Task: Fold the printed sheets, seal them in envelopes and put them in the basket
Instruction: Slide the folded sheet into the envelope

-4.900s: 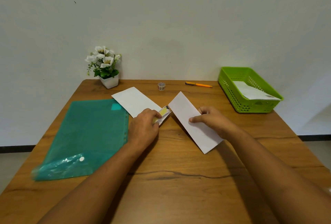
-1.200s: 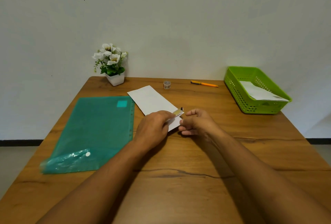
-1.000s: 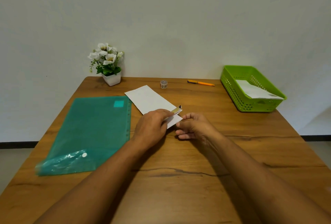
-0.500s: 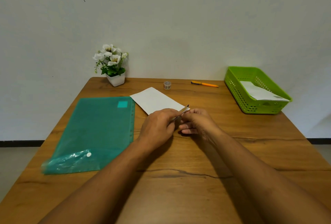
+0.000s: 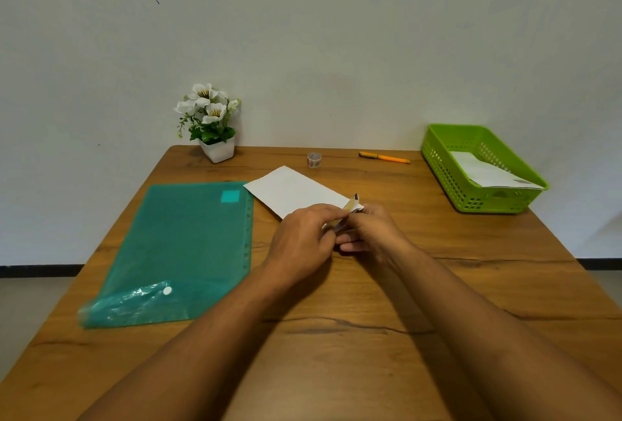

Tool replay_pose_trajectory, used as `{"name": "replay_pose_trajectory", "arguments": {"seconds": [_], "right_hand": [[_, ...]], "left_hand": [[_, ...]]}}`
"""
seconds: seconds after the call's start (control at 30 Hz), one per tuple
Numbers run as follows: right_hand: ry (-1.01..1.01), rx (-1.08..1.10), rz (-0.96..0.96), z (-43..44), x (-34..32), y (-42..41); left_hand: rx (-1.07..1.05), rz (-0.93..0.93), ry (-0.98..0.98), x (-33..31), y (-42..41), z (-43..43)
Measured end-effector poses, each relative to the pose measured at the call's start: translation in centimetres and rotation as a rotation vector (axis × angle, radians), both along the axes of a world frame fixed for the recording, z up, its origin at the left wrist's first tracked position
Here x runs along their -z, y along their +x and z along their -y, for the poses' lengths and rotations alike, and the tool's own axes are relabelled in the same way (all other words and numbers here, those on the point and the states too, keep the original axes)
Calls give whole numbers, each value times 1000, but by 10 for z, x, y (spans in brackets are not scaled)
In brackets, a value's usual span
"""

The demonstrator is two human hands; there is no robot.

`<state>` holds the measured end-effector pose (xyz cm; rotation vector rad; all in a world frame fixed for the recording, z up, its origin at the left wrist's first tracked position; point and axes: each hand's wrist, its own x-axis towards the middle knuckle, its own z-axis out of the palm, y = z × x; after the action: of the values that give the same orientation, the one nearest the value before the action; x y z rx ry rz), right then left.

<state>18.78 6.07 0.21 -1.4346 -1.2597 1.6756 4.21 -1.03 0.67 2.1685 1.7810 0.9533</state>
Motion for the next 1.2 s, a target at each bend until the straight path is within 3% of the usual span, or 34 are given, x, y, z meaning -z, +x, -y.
{"name": "replay_pose_trajectory", "arguments": {"seconds": [0.1, 0.27, 0.5, 0.63, 0.73, 0.83, 0.97, 1.2], "right_hand": [[24, 22, 23, 0, -3, -1], [124, 11, -13, -5, -26, 2], [513, -171, 109, -25, -93, 4], [724, -206, 100, -24, -136, -1], [802, -134, 54, -24, -161, -4], [767, -4, -108, -24, -178, 1], [826, -15, -229, -30, -183, 6], [932, 35, -269, -36, -187, 6]], "left_hand": [[14, 41, 4, 0, -2, -1], [24, 266, 24, -11, -12, -6], [-38, 122, 193, -70, -37, -40], [-21, 168, 219, -111, -43, -53], [-4, 309, 235, -131, -50, -61], [15, 558, 230, -144, -54, -63], [25, 819, 237, -163, -51, -64], [48, 915, 257, -173, -42, -65]]}}
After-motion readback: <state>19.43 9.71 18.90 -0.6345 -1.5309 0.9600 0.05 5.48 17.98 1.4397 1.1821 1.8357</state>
